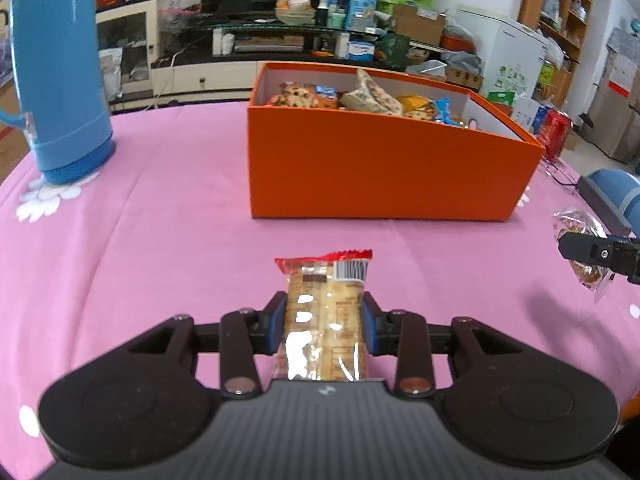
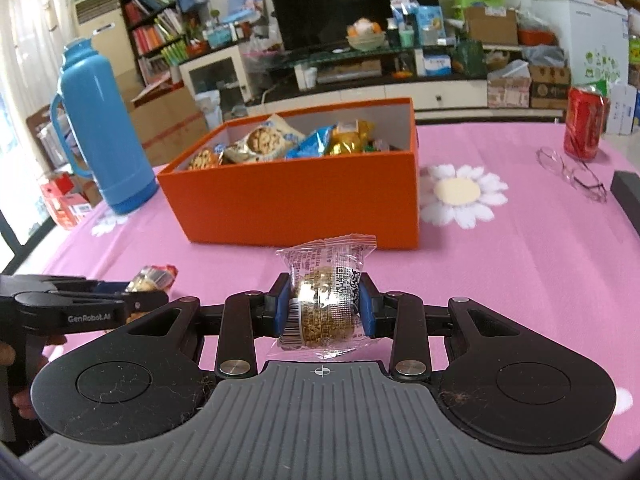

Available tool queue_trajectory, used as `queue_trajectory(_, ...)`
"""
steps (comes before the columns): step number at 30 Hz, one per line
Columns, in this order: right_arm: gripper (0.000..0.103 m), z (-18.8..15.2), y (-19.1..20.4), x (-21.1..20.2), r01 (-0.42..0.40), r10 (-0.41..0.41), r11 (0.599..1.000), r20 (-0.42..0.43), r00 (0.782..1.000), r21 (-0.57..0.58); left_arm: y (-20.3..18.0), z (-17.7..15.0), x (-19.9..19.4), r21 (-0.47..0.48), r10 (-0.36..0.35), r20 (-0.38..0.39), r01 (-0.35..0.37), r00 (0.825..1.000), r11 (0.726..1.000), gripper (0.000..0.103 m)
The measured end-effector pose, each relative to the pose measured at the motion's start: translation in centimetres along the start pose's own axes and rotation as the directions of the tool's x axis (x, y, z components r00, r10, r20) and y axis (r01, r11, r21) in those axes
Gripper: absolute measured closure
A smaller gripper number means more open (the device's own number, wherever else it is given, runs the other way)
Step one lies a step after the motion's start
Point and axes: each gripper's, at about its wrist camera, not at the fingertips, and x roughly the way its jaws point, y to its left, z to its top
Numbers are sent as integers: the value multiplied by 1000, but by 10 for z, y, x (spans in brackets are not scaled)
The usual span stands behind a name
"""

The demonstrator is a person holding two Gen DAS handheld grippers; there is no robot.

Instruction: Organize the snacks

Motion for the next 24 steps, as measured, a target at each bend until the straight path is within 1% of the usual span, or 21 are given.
queue_trajectory(3, 90, 0, -1, 5, 0, 0, 1000, -4, 1000, 4, 3, 2, 2, -16, 5, -2, -5, 1000, 1000, 68)
queue_trajectory(8, 90, -10, -6, 17, 0, 1, 1000, -43, 999, 29, 6, 1, 4, -34, 19, -15, -20, 1000, 999, 68)
queue_trajectory(12, 90, -22, -10, 33, 43, -41, 999, -91, 995, 15, 6, -2, 14, -37, 71, -49, -73, 996, 997, 68)
queue_trajectory(14, 90, -25, -15, 39, 47, -44, 998, -112, 993, 28, 7, -3, 20, -39, 97, -65, -99, 993, 994, 67)
queue_trajectory(18, 89, -28, -21, 45, 69, -64, 997, -126, 990, 32, 2, -4, 24, -2, 137, -52, -137, 989, 991, 66)
queue_trajectory(21, 88, -29, -21, 46, 68, -64, 997, -125, 990, 31, -1, -4, 24, 16, 143, -46, -143, 989, 990, 66)
queue_trajectory(23, 85, -29, -20, 47, 77, -74, 997, -121, 990, 19, -2, -4, 25, 13, 142, -43, -142, 989, 990, 57)
queue_trajectory(24, 84, -29, -20, 48, 80, -77, 997, -119, 990, 24, -2, -4, 26, 9, 141, -42, -141, 989, 990, 57)
